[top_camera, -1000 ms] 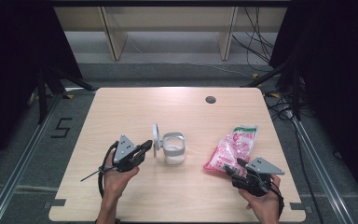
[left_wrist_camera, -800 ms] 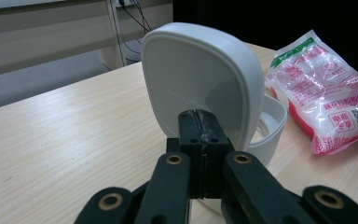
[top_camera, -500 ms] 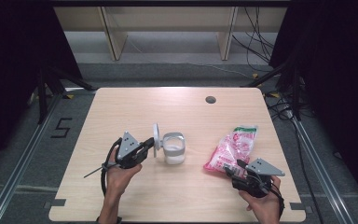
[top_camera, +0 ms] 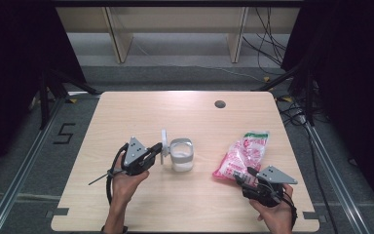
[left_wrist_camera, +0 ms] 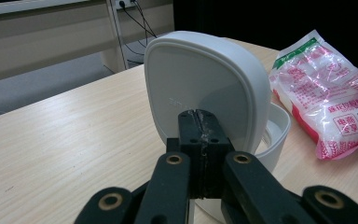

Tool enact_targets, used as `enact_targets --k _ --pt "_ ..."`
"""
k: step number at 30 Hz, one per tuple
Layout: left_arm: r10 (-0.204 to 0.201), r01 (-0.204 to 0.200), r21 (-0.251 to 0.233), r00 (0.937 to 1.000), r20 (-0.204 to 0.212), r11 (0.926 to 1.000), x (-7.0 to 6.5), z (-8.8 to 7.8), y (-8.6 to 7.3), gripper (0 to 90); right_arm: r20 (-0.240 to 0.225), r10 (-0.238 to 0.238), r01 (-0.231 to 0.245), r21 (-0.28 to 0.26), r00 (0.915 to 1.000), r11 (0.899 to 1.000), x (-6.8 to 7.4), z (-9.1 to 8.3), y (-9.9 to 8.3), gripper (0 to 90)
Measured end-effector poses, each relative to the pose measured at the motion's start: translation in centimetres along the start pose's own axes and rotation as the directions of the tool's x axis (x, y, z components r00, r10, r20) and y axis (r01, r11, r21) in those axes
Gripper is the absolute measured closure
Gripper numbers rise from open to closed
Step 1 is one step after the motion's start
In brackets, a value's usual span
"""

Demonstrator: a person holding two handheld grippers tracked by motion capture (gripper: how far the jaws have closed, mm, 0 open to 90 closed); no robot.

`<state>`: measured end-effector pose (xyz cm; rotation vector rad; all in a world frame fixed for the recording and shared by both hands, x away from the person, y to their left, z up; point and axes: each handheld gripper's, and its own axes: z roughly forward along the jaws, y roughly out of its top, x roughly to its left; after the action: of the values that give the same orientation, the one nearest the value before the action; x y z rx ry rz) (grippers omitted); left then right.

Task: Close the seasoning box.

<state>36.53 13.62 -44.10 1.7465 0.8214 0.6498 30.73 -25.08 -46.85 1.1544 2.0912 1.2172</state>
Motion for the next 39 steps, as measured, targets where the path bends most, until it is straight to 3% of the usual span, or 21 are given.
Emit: enact_targets --k 9,10,11,14,25,27,31,39 --pt "0.005 -0.005 -0.004 1.0000 0.004 1.0000 -0.09 0.06 0.18 89.3 0.004 -0.004 0.004 0.004 1.0000 1.000 0.10 -0.04 0.03 44.5" --pt "0.008 -0.008 -0.005 1.0000 0.003 1.0000 -0.08 0.05 0.20 89.3 0.013 0.000 0.000 0.005 0.9999 1.000 0.16 -0.05 -0.01 44.6" --pt "0.006 -0.006 -0.005 1.0000 0.003 1.0000 -0.08 0.05 0.20 89.3 0.014 0.040 -0.040 0.018 0.9991 0.999 0.46 -0.21 -0.03 44.6" --pt "0.003 -0.003 -0.006 1.0000 0.001 1.0000 -0.04 0.03 0.21 89.3 -0.004 -0.007 0.007 0.000 1.0000 1.000 0.08 0.02 0.03 44.8" --pt "0.010 -0.010 -0.009 1.0000 0.000 0.9999 -0.03 0.02 0.52 89.3 -0.009 -0.008 0.008 0.005 0.9999 1.000 0.15 -0.01 0.04 44.8" --pt "0.013 -0.013 -0.010 0.9999 0.001 0.9999 -0.09 0.01 0.61 89.3 0.012 -0.019 0.019 0.000 0.9997 1.000 0.14 -0.10 0.03 44.8" --pt "0.015 -0.015 -0.010 0.9999 0.001 0.9998 -0.17 0.04 0.73 89.3 0.002 0.010 -0.010 0.013 0.9999 1.000 0.36 -0.11 0.00 44.7" --pt "0.017 -0.017 -0.012 0.9998 0.006 0.9998 -0.28 0.22 0.96 89.3 -0.008 -0.005 0.005 0.004 1.0000 1.000 0.24 -0.02 -0.03 44.5"
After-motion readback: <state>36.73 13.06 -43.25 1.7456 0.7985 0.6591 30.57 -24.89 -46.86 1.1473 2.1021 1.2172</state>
